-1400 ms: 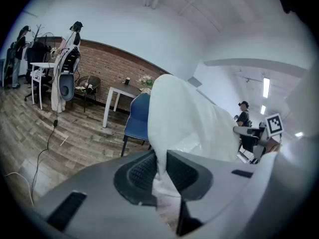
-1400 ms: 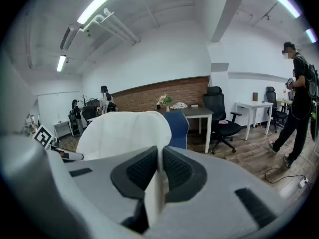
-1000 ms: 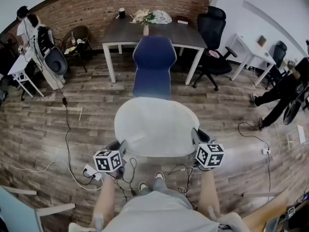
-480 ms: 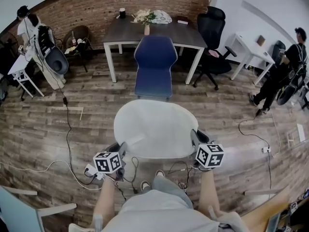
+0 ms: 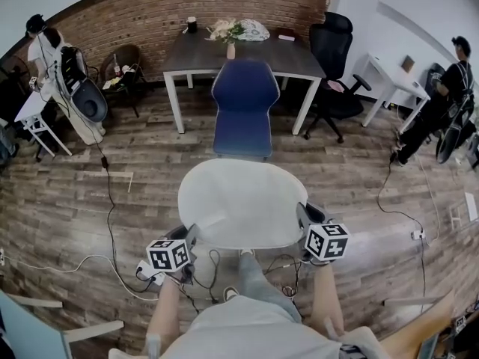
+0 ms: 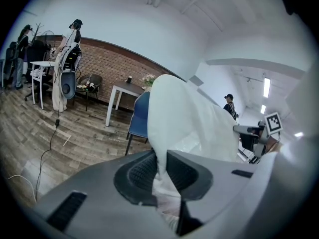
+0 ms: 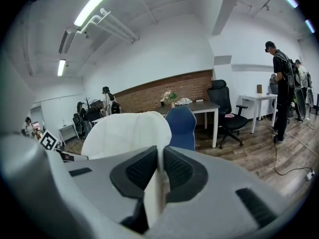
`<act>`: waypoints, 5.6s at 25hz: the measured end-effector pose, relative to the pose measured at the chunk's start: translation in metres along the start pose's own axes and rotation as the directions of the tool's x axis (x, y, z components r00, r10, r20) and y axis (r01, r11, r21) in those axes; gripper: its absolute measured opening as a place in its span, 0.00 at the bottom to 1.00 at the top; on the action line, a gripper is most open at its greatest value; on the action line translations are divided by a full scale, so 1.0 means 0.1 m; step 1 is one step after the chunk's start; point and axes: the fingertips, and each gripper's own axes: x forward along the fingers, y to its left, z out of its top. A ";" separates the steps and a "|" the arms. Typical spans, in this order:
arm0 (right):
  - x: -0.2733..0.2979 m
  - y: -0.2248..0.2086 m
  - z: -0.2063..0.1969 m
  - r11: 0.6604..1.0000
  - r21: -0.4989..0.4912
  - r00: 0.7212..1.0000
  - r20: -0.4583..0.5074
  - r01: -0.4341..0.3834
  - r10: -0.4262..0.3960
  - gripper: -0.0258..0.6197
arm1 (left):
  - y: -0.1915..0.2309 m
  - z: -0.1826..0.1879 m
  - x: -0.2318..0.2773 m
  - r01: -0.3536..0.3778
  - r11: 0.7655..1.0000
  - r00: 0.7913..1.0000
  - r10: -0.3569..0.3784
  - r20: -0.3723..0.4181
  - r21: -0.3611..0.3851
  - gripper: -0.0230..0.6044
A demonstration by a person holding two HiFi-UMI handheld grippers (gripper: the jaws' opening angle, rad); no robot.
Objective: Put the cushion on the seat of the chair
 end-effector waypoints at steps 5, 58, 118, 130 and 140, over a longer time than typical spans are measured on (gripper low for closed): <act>0.35 -0.10 0.12 1.000 -0.006 1.000 -0.007 -0.008 0.008 0.11 | 0.12 0.15 0.25 -0.012 1.000 1.000 0.012 -0.004 -0.009 0.11; 3.59 -2.18 1.71 0.998 0.059 0.999 -0.040 0.010 -0.008 0.11 | 0.63 2.57 3.75 -0.012 1.000 0.999 0.012 -0.047 0.003 0.11; 6.15 -2.82 2.37 0.997 0.071 0.975 -0.221 0.021 -0.005 0.11 | 1.73 3.68 5.68 -0.069 0.993 0.979 0.050 -0.199 -0.094 0.11; 6.46 -2.83 1.25 0.994 0.109 0.929 -0.369 0.006 0.035 0.11 | 2.08 2.60 5.82 -0.136 0.977 0.937 0.073 -0.341 -0.166 0.11; 6.58 -2.92 0.42 0.988 0.151 0.878 -0.474 0.014 0.060 0.11 | 2.24 1.84 5.93 -0.180 0.959 0.898 0.071 -0.434 -0.216 0.11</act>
